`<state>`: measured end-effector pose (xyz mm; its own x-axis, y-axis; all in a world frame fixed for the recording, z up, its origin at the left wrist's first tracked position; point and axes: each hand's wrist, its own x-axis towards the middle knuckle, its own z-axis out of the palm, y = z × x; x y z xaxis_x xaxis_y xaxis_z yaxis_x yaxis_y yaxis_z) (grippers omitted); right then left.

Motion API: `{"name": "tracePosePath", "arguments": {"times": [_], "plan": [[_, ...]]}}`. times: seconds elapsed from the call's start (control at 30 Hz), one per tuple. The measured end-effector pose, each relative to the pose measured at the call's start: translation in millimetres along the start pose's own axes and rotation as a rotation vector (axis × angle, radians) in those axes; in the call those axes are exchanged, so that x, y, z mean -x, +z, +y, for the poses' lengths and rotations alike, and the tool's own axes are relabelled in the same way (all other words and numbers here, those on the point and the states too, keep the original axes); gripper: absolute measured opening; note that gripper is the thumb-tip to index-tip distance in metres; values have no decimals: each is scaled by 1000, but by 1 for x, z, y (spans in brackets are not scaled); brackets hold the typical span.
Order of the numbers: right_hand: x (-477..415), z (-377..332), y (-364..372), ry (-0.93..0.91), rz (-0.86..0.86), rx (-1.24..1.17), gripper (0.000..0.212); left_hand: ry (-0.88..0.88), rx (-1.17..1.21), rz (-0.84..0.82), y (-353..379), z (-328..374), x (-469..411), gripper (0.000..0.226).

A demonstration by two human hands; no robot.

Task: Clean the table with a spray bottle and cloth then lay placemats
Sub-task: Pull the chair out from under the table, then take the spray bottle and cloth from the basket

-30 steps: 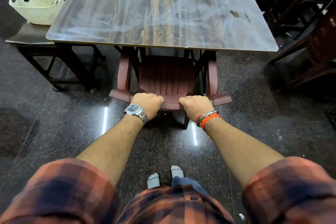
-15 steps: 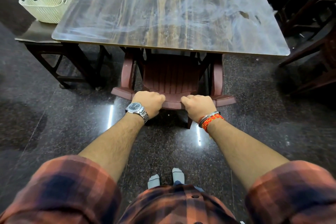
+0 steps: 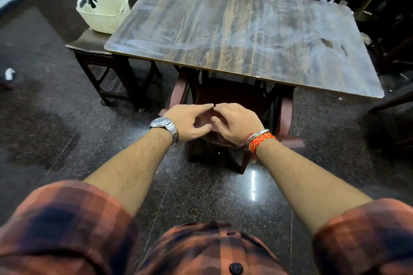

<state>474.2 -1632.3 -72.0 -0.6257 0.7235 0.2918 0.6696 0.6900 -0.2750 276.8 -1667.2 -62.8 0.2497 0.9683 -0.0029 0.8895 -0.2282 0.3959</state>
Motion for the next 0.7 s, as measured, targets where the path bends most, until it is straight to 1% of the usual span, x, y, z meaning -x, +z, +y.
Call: {"name": "tracePosePath", "arguments": {"times": [0.03,0.1,0.2,0.33,0.5,0.6,0.7], "plan": [[-12,-3,4,-2,35,-1,37,-65,-2,50,-3,-8,0,68],[-36,-11,13,-5,73,-6,40,-142,-13,139,-10,-24,2,67],[-75,-29,32,-35,25,8,55,-193,-55,195,-21,-56,8,71],[-112,-49,59,-39,-47,26,67,-289,-121,159,-28,-96,9,78],[-210,-87,111,-38,-93,40,67,-413,-150,166,-71,-201,-5,80],[-267,-116,133,-28,-111,44,66,-453,-164,139,-105,-258,-4,81],[-328,-148,152,-13,-81,37,66,-469,-176,98,-140,-318,-3,79]]}}
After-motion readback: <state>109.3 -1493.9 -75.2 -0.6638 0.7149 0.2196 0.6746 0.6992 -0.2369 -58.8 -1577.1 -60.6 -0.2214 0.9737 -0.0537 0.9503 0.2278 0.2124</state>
